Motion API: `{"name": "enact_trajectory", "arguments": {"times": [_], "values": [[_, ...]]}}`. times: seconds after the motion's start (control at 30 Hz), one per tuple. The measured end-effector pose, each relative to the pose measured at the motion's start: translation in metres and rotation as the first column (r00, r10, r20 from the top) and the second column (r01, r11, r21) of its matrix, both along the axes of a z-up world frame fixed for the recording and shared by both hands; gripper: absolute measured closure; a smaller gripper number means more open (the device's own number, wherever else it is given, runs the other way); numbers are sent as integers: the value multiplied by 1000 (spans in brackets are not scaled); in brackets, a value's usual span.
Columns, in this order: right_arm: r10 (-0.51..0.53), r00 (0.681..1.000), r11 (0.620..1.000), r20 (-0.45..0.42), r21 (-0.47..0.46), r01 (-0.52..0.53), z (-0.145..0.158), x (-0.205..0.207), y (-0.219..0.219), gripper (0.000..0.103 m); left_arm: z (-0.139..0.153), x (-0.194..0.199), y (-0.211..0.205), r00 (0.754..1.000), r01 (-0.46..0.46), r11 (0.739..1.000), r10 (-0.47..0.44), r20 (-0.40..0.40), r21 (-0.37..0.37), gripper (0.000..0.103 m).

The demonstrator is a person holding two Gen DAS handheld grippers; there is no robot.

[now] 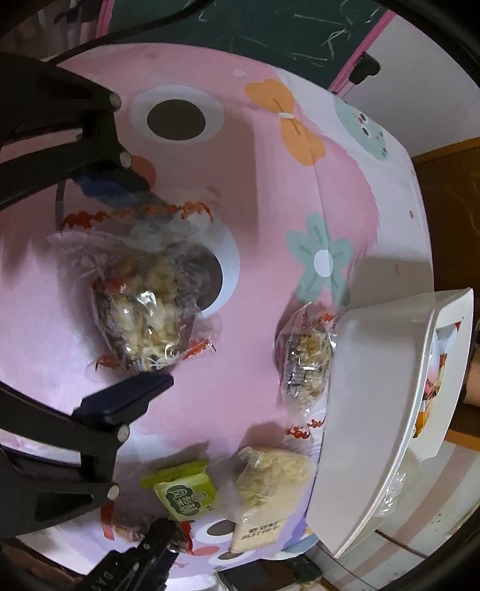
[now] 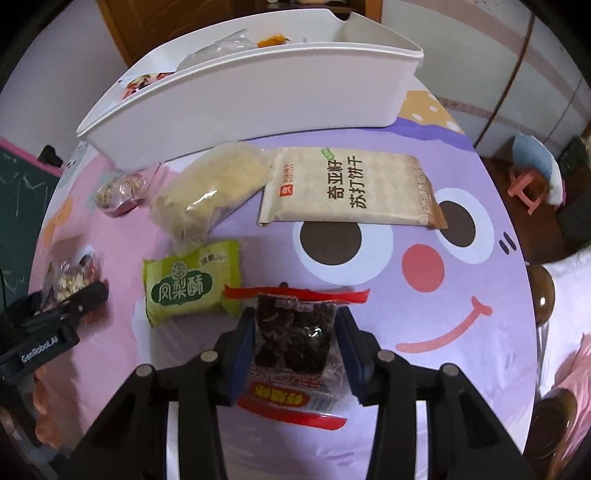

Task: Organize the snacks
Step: 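Grasp clear bag of nut cookies with left tool while right tool grasps red-labelled chocolate pack, then carry both packs over the white bin and open both tools to release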

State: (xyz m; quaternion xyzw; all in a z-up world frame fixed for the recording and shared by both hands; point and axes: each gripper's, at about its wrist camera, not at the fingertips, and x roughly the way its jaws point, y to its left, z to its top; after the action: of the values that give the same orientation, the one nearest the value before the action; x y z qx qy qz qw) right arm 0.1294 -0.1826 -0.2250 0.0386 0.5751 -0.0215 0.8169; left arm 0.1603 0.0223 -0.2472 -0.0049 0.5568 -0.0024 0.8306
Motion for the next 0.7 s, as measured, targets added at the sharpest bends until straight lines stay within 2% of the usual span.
{"name": "enact_trajectory", "arguments": {"times": [0.13, 0.4, 0.57, 0.7], "values": [[10, 1000, 1000, -2, 3, -10, 0, -5, 2, 62, 6, -9, -3, 1000, 23, 1000, -23, 18, 2, 53], [10, 1000, 998, -25, 61, -9, 3, -18, -4, 64, 10, -35, 4, 999, 29, 999, -29, 14, -19, 55], [4, 1000, 997, -23, 77, -2, 12, -33, -7, 64, 31, -54, 6, 997, 61, 998, -59, 54, -36, 55], [-1, 1000, 996, -9, 94, 2, 24, -38, -10, 64, 56, -67, -1, 990, 100, 995, -97, 105, -22, 55]]}}
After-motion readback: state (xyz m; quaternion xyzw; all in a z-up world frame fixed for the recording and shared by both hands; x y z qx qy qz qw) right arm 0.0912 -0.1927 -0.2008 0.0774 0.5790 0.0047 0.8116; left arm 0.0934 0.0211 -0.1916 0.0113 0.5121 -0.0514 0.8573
